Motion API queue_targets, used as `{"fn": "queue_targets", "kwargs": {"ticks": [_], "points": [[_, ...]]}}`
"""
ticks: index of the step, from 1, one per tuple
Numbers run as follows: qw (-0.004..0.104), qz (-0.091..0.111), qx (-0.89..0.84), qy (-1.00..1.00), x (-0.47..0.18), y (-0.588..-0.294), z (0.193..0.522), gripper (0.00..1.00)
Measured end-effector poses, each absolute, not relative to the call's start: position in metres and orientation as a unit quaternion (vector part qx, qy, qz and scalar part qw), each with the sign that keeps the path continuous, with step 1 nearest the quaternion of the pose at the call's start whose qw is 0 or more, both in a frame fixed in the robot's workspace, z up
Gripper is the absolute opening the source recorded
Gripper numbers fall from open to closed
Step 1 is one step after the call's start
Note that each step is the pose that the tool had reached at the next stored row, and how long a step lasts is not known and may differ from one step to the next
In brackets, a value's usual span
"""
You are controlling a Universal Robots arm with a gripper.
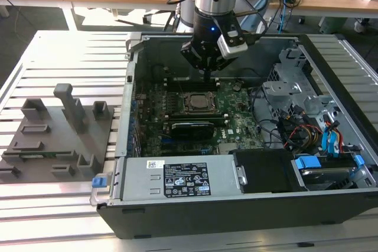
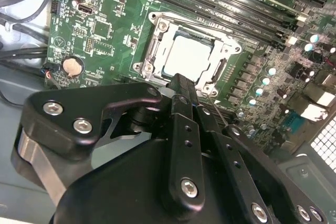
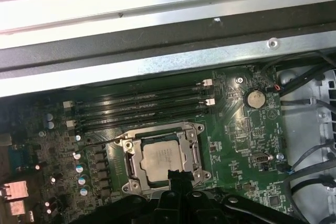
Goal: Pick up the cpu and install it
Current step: 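Install the first cpu locking lever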
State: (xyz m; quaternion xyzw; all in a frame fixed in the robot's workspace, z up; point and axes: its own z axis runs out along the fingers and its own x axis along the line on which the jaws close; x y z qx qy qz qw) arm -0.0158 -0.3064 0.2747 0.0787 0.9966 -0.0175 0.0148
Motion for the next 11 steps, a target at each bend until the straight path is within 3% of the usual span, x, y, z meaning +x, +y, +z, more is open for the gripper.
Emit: {"fn": "queue_targets", "kwargs": {"ticks": [11], "points": [[0.015,-0.017,0.044,0.999,-0.0158,-0.3064,0.2747,0.11]]}}
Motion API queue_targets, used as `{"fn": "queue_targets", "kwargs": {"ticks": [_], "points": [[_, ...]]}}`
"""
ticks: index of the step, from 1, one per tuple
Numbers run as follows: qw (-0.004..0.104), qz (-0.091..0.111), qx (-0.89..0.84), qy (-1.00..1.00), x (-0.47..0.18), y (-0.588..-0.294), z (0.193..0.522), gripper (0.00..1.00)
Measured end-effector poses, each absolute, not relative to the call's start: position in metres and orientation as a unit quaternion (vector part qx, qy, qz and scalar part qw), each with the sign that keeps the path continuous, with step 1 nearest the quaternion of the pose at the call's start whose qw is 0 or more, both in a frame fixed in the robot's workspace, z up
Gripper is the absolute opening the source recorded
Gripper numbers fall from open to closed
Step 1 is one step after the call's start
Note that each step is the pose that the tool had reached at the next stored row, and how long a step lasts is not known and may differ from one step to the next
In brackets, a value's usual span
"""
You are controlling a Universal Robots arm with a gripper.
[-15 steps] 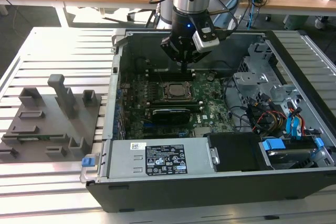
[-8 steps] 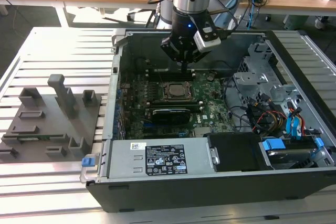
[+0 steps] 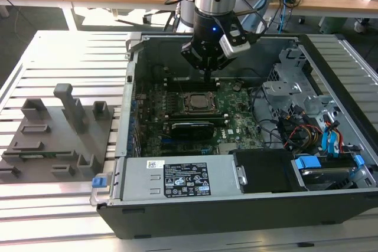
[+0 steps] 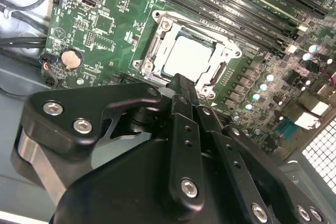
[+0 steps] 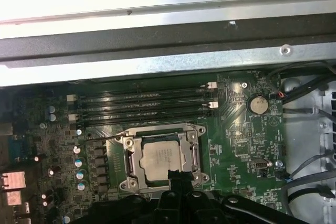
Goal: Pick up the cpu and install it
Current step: 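Install the first cpu locking lever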
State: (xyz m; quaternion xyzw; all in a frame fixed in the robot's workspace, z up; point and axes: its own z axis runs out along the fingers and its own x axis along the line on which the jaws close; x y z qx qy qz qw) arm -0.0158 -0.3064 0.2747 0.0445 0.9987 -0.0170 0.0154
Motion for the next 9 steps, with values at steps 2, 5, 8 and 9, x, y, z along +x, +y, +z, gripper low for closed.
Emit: {"fn": "queue_targets", "kwargs": {"ticks": [2,5,8,9], "points": [[0.015,-0.017,0.04,0.999,-0.0158,-0.3064,0.2747,0.11],[0.016,-0.017,0.031,0.999,-0.0158,-0.3064,0.2747,0.11],[0.016,-0.017,0.019,1.0,-0.0158,-0.3064,0.2747,0.11],[0.016,-0.017,0.016,1.0,-0.0158,-0.3064,0.2747,0.11]]}}
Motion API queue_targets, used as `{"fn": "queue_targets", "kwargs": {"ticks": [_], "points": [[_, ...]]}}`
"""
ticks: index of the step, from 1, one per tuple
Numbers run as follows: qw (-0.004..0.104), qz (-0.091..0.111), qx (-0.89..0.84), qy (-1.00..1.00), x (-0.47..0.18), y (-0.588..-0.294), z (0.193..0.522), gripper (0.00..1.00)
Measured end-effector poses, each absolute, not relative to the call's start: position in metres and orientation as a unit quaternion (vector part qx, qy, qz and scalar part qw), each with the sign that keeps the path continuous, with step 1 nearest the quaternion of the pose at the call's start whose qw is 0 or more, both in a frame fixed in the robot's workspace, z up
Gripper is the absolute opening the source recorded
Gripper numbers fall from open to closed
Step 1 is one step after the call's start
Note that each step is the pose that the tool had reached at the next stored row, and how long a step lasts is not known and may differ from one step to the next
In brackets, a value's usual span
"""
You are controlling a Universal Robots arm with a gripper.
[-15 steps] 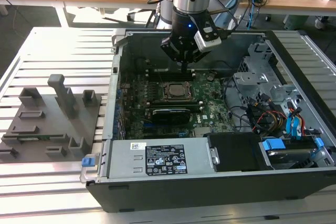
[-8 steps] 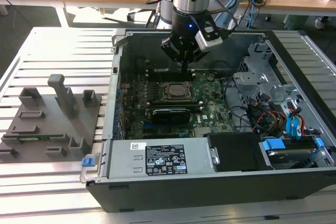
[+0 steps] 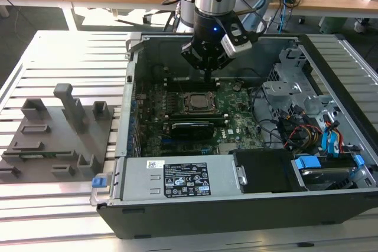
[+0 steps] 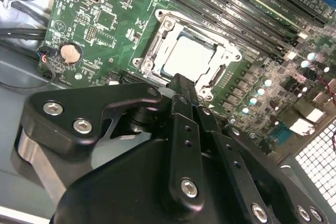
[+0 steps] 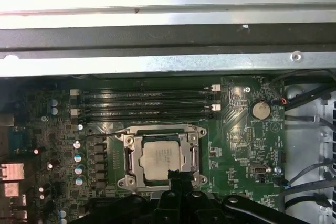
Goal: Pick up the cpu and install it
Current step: 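Install the first cpu locking lever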
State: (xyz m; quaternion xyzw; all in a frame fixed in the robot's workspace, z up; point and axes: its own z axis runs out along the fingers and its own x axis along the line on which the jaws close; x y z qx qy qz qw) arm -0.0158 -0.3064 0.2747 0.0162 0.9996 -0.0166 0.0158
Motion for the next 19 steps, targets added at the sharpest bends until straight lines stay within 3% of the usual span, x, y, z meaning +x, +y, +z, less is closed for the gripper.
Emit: {"fn": "queue_targets", "kwargs": {"ticks": [19], "points": [[0.017,-0.015,-0.063,0.998,-0.0159,-0.3065,0.2748,0.11]]}}
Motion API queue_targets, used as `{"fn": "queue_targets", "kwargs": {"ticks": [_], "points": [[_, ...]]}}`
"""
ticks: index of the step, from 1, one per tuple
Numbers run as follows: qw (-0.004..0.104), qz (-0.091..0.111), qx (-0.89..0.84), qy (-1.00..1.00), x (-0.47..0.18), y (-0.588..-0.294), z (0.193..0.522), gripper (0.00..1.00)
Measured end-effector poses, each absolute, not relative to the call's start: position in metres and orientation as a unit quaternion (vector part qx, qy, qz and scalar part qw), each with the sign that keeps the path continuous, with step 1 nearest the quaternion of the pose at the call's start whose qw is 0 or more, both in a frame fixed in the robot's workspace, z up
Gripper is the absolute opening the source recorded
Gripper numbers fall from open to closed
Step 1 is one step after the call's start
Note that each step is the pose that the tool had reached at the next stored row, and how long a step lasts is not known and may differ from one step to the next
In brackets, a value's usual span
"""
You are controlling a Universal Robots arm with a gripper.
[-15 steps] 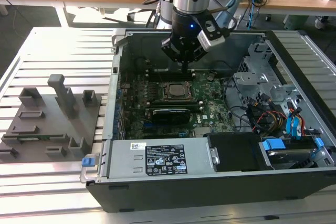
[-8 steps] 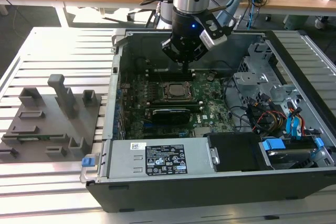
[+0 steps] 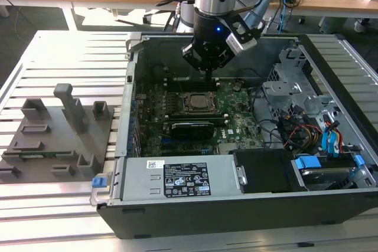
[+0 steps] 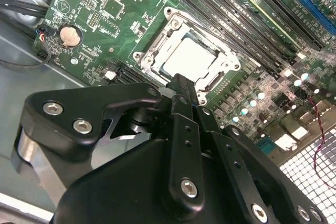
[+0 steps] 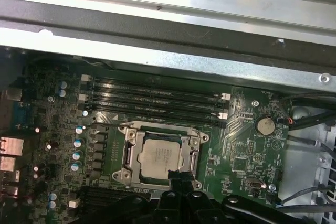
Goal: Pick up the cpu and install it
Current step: 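Install the first cpu locking lever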
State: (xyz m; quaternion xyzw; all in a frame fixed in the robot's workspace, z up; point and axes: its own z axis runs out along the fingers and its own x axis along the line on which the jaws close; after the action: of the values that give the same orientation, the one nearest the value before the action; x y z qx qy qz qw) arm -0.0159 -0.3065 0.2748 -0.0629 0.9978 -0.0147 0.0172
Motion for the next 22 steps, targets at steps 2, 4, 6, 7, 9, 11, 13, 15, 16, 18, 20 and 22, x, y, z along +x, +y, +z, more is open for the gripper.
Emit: {"fn": "queue_targets", "kwargs": {"ticks": [2,4,6,7,9,11,13,15,16,18,20,22], "points": [[0.017,-0.014,-0.062,0.998,-0.016,-0.306,0.275,0.11],[0.017,-0.014,-0.061,0.998,-0.016,-0.306,0.275,0.11],[0.008,-0.014,-0.049,0.999,-0.016,-0.306,0.274,0.11],[-0.003,-0.014,-0.048,0.999,-0.016,-0.306,0.274,0.11],[-0.008,-0.013,-0.048,0.999,-0.016,-0.306,0.274,0.11],[-0.009,-0.013,-0.049,0.999,-0.016,-0.306,0.274,0.11],[-0.009,-0.013,-0.049,0.999,-0.018,-0.306,0.274,0.11],[-0.009,-0.013,-0.049,0.999,-0.02,-0.306,0.274,0.11],[-0.009,-0.013,-0.049,0.999,-0.023,-0.306,0.274,0.11],[-0.009,-0.013,-0.049,0.999,-0.028,-0.306,0.274,0.11],[-0.009,-0.013,-0.049,0.999,-0.032,-0.306,0.274,0.11],[-0.009,-0.013,-0.049,0.999,-0.035,-0.306,0.274,0.11]]}}
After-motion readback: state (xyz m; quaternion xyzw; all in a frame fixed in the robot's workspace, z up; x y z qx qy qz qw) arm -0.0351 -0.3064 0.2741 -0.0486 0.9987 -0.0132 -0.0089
